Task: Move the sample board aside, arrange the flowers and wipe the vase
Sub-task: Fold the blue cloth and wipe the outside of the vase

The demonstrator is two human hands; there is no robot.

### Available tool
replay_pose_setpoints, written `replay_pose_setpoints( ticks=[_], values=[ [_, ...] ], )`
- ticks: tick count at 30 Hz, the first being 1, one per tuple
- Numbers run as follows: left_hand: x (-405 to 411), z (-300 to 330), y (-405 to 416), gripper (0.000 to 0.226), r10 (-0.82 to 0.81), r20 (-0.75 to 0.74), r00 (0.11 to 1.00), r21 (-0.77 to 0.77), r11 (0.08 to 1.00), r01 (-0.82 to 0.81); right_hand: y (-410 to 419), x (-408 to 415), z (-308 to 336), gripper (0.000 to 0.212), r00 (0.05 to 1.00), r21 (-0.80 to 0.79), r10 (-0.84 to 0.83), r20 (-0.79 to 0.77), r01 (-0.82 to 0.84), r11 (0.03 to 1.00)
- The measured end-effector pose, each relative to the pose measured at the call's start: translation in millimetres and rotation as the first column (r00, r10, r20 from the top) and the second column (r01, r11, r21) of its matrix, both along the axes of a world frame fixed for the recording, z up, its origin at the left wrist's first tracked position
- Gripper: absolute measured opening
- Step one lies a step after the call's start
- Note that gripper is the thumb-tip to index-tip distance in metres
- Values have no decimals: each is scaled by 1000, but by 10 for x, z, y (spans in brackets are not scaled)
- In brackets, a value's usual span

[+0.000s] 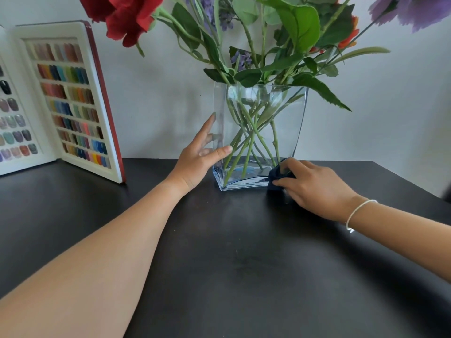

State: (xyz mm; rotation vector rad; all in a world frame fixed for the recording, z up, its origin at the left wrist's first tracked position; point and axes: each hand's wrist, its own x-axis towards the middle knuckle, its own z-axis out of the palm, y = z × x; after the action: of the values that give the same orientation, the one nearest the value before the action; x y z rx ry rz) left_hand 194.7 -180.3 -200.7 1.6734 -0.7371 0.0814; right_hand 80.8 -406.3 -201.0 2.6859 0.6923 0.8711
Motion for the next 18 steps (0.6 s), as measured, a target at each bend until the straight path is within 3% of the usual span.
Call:
replay_pose_setpoints(
  ticks=[5, 11, 18],
  values=[
    [-6, 5, -13, 66, 4, 1, 1000, 1, 1000, -4, 268, 49, -10, 18, 998, 55, 70, -3, -70, 996],
    [8, 4, -22, 65, -4, -5, 1000, -12, 1000, 4, 662, 134, -13, 16, 991, -5, 123, -55, -123, 992],
    [35, -11, 13, 61, -15, -15, 1000, -20, 1000, 15, 436, 112, 22, 16, 990, -8, 109, -85, -110, 994]
  ],
)
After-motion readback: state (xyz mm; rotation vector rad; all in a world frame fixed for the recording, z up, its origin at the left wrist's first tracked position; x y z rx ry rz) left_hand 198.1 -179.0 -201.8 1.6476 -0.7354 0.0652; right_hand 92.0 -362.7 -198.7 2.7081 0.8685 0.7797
